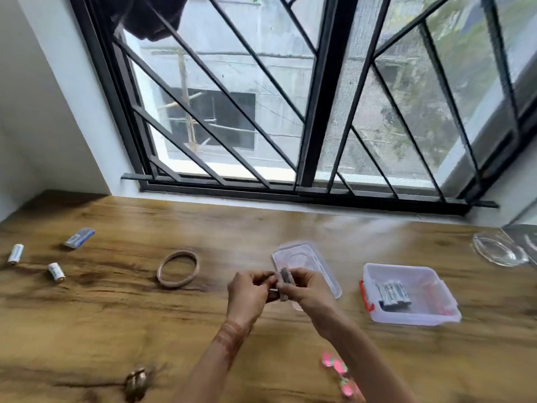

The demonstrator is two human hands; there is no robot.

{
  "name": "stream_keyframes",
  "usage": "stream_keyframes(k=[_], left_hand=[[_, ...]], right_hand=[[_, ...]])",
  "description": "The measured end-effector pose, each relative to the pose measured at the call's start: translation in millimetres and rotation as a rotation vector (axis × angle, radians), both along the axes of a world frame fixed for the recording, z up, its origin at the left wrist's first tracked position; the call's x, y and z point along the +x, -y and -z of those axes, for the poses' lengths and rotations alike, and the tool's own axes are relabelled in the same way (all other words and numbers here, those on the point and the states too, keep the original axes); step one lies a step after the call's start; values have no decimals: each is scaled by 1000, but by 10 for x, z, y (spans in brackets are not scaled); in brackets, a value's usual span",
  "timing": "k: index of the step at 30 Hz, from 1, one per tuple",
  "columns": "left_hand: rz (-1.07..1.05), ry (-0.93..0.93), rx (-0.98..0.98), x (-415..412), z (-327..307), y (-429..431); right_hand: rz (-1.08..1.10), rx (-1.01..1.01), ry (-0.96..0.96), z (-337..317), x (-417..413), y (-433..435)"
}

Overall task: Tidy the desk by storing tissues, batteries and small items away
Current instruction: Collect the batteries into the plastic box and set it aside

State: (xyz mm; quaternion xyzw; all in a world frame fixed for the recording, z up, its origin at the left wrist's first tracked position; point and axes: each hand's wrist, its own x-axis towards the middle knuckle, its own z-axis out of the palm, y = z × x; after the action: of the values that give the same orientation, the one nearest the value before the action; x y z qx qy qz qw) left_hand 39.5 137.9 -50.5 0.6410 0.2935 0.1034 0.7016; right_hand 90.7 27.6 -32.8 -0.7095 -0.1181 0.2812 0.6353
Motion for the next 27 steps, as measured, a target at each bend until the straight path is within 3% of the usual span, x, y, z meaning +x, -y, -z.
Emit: stream_keyframes(k=[5,9,16,23,27], left_hand=[[61,31,122,222,-136,569],[256,30,471,387,-188,975],[542,-18,1005,515,-105,1509],[572,-32,1257,518,-57,1589],[544,-33,1272,519,-62,1626]], right_hand=[[34,-76,134,-151,194,565],[203,-176,161,-194,499,1065],[436,-759,394,27,1055,1836],[373,-816,383,254,1216,1918],[369,-769,470,297,1214,1934]])
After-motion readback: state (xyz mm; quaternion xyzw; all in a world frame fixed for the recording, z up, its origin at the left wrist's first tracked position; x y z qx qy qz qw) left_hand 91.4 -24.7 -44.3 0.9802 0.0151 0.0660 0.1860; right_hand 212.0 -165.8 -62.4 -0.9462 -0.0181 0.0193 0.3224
